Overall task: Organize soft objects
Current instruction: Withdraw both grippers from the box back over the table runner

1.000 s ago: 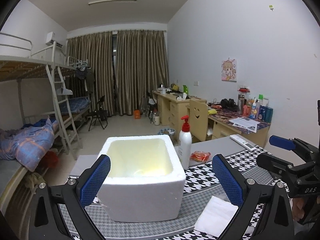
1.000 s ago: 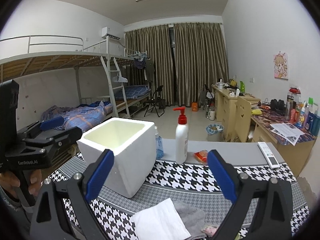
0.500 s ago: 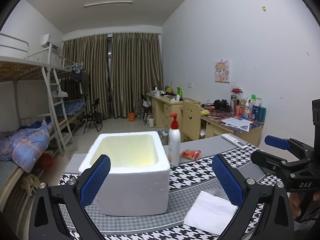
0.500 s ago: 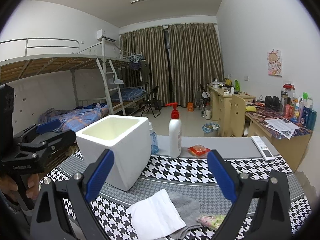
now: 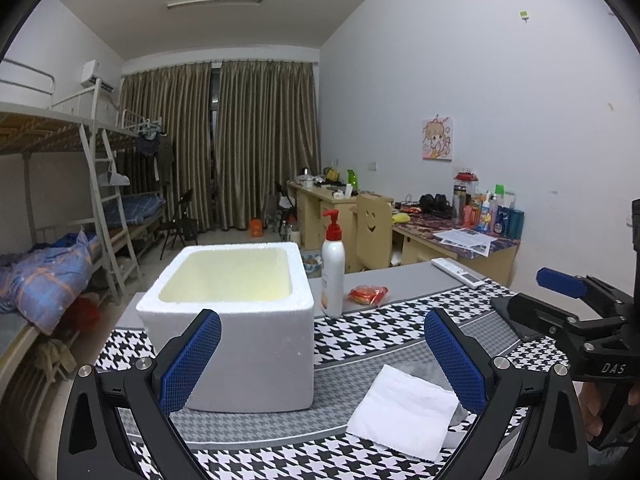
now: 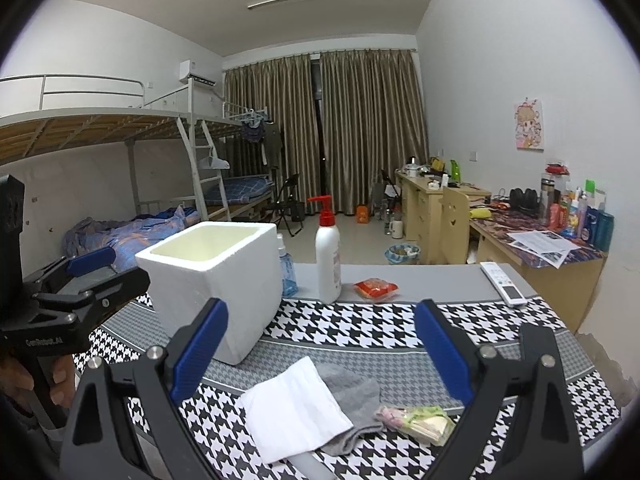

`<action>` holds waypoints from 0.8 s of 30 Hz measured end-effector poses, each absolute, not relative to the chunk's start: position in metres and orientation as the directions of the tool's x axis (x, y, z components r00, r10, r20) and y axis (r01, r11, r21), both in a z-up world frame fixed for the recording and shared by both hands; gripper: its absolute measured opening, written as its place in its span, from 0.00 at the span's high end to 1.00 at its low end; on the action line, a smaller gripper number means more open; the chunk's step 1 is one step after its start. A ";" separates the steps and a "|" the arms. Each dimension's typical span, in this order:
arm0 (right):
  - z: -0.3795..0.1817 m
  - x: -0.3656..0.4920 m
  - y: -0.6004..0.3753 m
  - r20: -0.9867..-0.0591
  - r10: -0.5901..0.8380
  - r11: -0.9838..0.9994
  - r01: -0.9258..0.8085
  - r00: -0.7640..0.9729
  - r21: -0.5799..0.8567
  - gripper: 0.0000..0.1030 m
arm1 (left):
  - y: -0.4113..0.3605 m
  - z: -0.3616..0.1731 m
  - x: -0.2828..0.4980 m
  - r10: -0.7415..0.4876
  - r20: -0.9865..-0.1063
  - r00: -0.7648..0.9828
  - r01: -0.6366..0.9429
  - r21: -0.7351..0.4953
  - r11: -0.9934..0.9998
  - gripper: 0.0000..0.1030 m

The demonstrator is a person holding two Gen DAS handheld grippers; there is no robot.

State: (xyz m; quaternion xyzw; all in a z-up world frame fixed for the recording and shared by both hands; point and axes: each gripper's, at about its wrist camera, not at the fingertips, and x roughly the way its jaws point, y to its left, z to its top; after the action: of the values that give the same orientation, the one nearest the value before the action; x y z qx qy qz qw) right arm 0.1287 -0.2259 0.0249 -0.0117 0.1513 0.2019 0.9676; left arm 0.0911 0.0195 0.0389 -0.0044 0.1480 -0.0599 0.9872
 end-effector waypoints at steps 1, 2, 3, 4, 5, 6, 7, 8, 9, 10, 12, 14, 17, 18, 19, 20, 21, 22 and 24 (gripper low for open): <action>0.023 0.128 -0.227 -0.299 0.377 0.922 -0.385 0.877 0.033 0.06 | 0.019 0.037 0.091 -0.123 -0.295 0.948 0.120 -0.029 0.992 0.01; 0.021 0.127 -0.227 -0.301 0.369 0.925 -0.378 0.879 0.029 0.06 | 0.019 0.035 0.090 -0.126 -0.298 0.946 0.123 -0.031 0.992 0.01; 0.019 0.127 -0.228 -0.304 0.365 0.926 -0.376 0.880 0.027 0.06 | 0.018 0.033 0.090 -0.128 -0.301 0.945 0.125 -0.030 0.992 0.01; 0.018 0.126 -0.229 -0.307 0.364 0.927 -0.374 0.879 0.027 0.06 | 0.018 0.032 0.090 -0.130 -0.300 0.945 0.127 -0.030 0.991 0.01; 0.016 0.127 -0.230 -0.310 0.361 0.928 -0.371 0.879 0.028 0.06 | 0.017 0.032 0.089 -0.131 -0.295 0.946 0.129 -0.029 0.991 0.01; 0.015 0.127 -0.231 -0.313 0.358 0.929 -0.368 0.880 0.029 0.06 | 0.015 0.031 0.088 -0.133 -0.287 0.949 0.130 -0.029 0.991 0.01; 0.014 0.126 -0.232 -0.313 0.356 0.930 -0.365 0.881 0.030 0.06 | 0.014 0.029 0.086 -0.133 -0.283 0.950 0.130 -0.029 0.991 0.01; 0.014 0.125 -0.233 -0.310 0.356 0.931 -0.364 0.881 0.033 0.06 | 0.014 0.029 0.086 -0.136 -0.283 0.950 0.132 -0.033 0.991 0.01; 0.013 0.124 -0.233 -0.309 0.358 0.930 -0.365 0.881 0.036 0.06 | 0.014 0.028 0.085 -0.143 -0.282 0.949 0.138 -0.038 0.990 0.01; 0.012 0.124 -0.234 -0.311 0.356 0.931 -0.362 0.881 0.039 0.06 | 0.013 0.026 0.084 -0.146 -0.281 0.949 0.140 -0.042 0.989 0.01; 0.012 0.124 -0.235 -0.310 0.349 0.934 -0.355 0.884 0.039 0.06 | 0.010 0.024 0.084 -0.132 -0.285 0.950 0.128 -0.033 0.991 0.01; 0.009 0.122 -0.239 -0.313 0.341 0.937 -0.347 0.886 0.040 0.06 | 0.007 0.021 0.084 -0.126 -0.288 0.949 0.125 -0.019 0.992 0.01; 0.004 0.119 -0.245 -0.316 0.332 0.941 -0.335 0.889 0.047 0.06 | 0.007 0.016 0.085 -0.130 -0.302 0.945 0.129 -0.022 0.991 0.01; 0.003 0.119 -0.246 -0.317 0.328 0.943 -0.330 0.890 0.050 0.06 | 0.006 0.014 0.085 -0.130 -0.304 0.944 0.130 -0.020 0.991 0.01; 0.001 0.118 -0.248 -0.319 0.327 0.943 -0.328 0.890 0.052 0.06 | 0.005 0.013 0.086 -0.132 -0.307 0.943 0.132 -0.019 0.991 0.01; -0.002 0.118 -0.249 -0.323 0.323 0.945 -0.324 0.889 0.055 0.06 | 0.004 0.011 0.086 -0.135 -0.310 0.941 0.135 -0.021 0.991 0.01; -0.004 0.119 -0.251 -0.329 0.320 0.946 -0.318 0.889 0.059 0.06 | 0.003 0.009 0.088 -0.139 -0.317 0.938 0.138 -0.025 0.990 0.01; -0.007 0.119 -0.252 -0.336 0.315 0.948 -0.313 0.888 0.061 0.06 | 0.003 0.008 0.089 -0.142 -0.323 0.936 0.141 -0.027 0.990 0.01; -0.011 0.121 -0.255 -0.345 0.309 0.950 -0.306 0.886 0.065 0.06 | 0.001 0.004 0.090 -0.148 -0.333 0.931 0.146 -0.031 0.989 0.01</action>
State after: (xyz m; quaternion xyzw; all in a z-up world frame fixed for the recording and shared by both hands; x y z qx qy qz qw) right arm 0.1211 -0.2551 -0.0111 0.0043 0.1783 0.1583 0.9711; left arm 0.0901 0.0011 0.0042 -0.0027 0.1695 -0.0747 0.9827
